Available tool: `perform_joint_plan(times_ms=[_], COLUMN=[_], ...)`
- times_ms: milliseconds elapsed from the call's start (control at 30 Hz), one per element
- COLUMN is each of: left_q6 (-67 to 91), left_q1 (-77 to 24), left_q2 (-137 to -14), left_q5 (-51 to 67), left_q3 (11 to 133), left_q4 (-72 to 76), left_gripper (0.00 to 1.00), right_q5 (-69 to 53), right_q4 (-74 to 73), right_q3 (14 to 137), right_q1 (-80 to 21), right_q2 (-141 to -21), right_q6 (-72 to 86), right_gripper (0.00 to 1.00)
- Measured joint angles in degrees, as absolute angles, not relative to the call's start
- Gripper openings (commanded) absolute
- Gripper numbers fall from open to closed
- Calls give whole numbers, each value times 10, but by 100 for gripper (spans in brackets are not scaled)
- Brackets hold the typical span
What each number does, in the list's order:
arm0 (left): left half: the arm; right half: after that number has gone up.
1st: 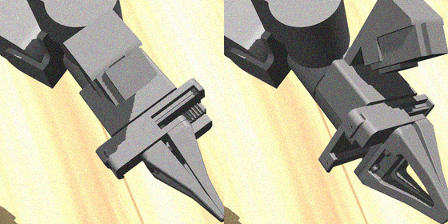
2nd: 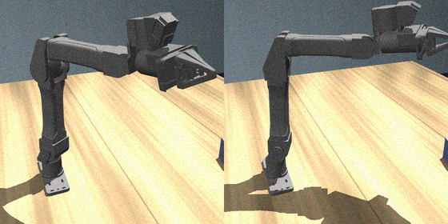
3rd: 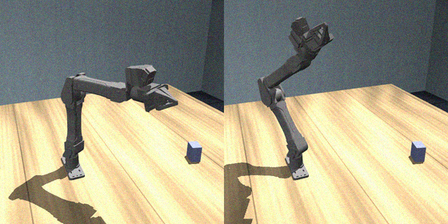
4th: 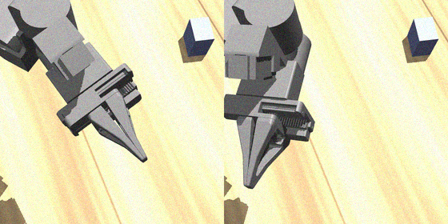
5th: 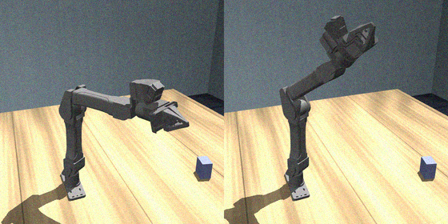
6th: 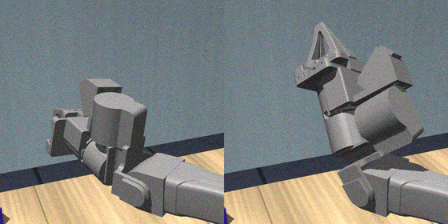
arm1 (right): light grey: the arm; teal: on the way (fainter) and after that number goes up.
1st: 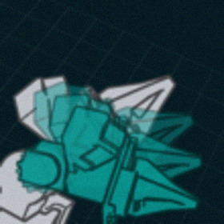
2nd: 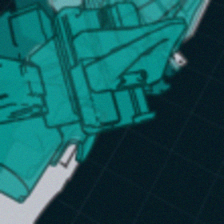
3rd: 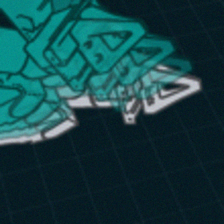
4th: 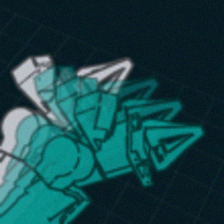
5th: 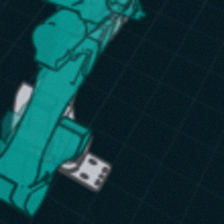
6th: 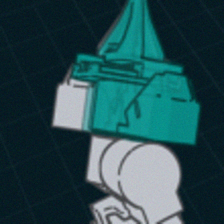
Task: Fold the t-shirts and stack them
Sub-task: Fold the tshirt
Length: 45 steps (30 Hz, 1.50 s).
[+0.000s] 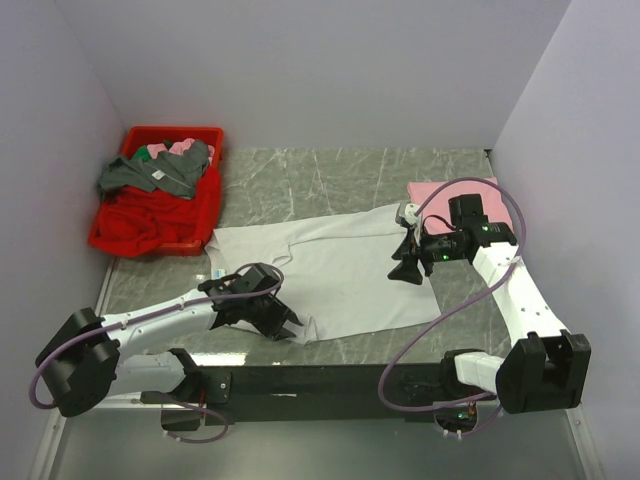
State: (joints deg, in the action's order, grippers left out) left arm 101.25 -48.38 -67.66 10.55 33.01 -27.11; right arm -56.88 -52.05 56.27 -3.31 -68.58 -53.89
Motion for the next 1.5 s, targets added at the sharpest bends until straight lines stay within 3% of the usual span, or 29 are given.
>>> perform_joint_plan(times_ms=[1500], left_q6=[1033], left_q1=[-500], left_q2=[-755], left_q5=[118], left_q3=[331], left_q4=[-252], left_gripper=[37], right_q5=[-571], right_q4=[-522], right_q3=[563], right_q1=[-26], right_q2=[-686], right_q6=[-542], right_gripper=[63])
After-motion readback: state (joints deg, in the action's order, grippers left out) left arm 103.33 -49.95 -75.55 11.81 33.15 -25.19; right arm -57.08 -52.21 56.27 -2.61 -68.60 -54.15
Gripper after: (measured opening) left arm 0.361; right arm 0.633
